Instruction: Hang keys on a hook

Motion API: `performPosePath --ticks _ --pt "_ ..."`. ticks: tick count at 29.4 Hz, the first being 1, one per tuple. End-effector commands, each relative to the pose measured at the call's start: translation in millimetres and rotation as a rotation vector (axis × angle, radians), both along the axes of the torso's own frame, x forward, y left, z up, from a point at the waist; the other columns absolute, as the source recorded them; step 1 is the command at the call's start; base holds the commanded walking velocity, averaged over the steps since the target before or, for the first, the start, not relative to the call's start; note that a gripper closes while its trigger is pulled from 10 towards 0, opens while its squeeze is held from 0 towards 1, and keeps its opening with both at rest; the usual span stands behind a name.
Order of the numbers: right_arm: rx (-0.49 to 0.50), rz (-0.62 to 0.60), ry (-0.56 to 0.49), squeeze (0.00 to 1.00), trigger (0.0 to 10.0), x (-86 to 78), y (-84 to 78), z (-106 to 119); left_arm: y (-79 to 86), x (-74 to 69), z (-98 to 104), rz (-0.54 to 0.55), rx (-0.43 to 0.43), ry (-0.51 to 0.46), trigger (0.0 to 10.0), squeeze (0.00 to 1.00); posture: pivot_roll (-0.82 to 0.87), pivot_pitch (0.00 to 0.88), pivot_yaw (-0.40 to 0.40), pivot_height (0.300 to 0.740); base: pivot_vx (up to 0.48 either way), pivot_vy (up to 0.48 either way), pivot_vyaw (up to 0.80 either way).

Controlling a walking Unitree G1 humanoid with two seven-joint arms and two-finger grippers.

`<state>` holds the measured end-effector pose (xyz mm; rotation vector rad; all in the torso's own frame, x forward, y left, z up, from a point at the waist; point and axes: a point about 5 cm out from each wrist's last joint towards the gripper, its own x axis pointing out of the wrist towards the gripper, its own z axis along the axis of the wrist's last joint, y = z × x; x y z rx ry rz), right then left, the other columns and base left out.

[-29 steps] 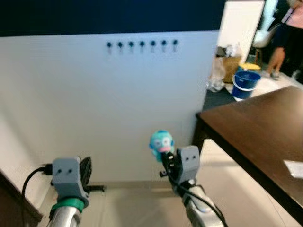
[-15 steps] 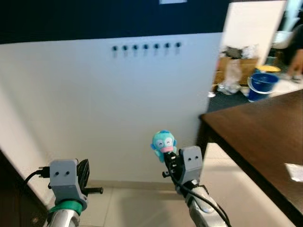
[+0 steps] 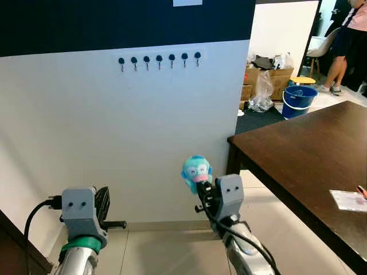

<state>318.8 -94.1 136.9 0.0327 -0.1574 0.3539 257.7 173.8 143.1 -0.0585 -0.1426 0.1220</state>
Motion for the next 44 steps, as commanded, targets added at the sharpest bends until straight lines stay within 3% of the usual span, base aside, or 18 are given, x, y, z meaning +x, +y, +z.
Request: performPosePath --ticks 1,13,44 --pt "0.008 0.015 -0.019 0.0 10.0 -0.7 5.5 3.3 2.7 -0.6 0.4 0.007 0.005 0.001 10.0 0.0 -0.09 0.0 0.167 0.74 0.0 0.0 0.0" --pt "-0.007 0.043 -0.035 0.0 10.0 -1.3 9.2 5.8 -0.7 -3.7 -1.6 -0.02 0.004 0.016 10.0 0.0 -0.08 0.0 0.165 0.74 0.0 0.0 0.0" --pt "-0.033 0.07 -0.032 0.0 10.0 -3.6 11.8 1.6 5.3 -7.9 -6.4 0.025 0.009 0.041 10.0 0.0 -0.08 0.0 0.157 0.74 0.295 0.0 0.0"
